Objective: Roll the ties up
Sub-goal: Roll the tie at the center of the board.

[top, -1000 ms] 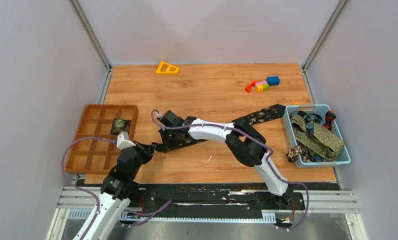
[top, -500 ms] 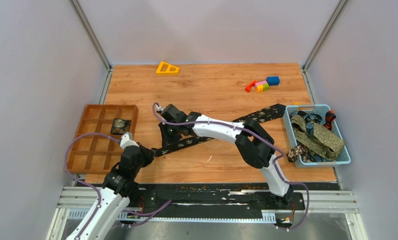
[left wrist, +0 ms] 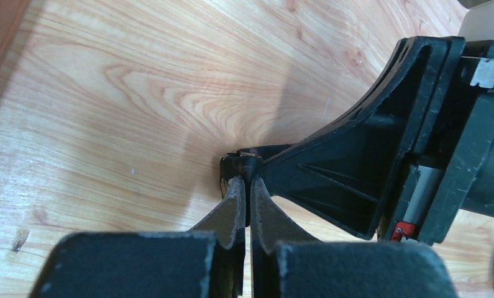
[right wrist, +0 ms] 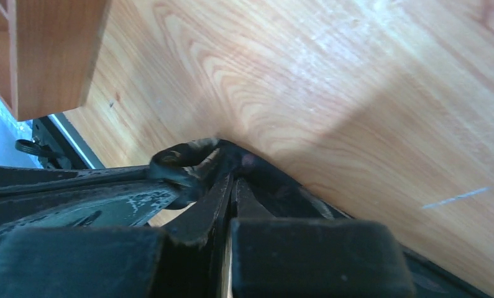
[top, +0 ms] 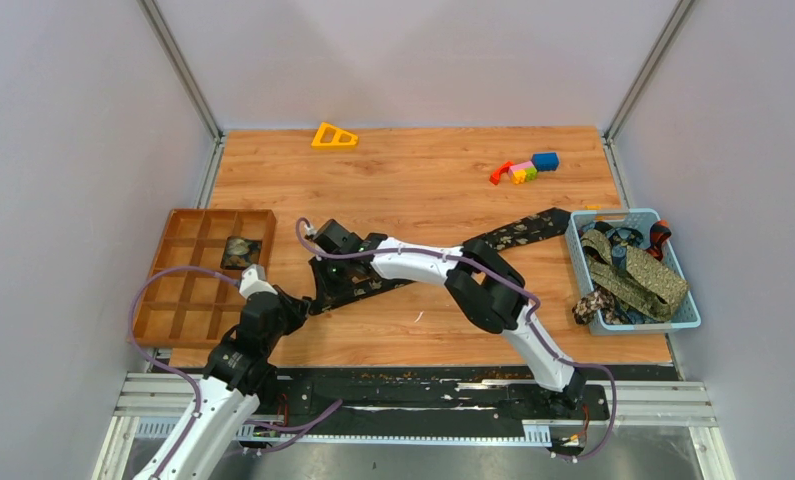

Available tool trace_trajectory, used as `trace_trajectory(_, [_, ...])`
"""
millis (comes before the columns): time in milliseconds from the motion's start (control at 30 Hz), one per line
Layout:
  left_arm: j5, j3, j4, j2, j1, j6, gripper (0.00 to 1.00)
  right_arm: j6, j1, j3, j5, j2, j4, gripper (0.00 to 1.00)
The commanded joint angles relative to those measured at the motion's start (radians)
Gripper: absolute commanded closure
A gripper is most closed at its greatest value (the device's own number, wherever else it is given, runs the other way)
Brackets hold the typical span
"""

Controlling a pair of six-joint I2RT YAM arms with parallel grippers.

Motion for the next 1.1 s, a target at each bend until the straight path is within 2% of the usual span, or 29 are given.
trace_trajectory(0, [0.016,0.028,-0.062,-0.007,0.003,0.027,1.0,0.016,0.023,0.036,-0.058,0.013,0.064,1.0])
trace_trajectory(700, [0.066,0.103,0.004,0.055,0.003,0.131,1.0,0.049,0.021,-0.003,-0.175,0.005,0.176,1.0])
trace_trajectory(900, [0.07,0.102,0.009,0.068,0.003,0.136,1.0,0.013,0.005,-0.051,-0.079,-0.041,0.131,1.0])
trace_trajectory(1067, [0.09,0.11,0.035,0.082,0.003,0.131,1.0,-0.001,-0.011,-0.074,-0.065,-0.045,0.121,1.0])
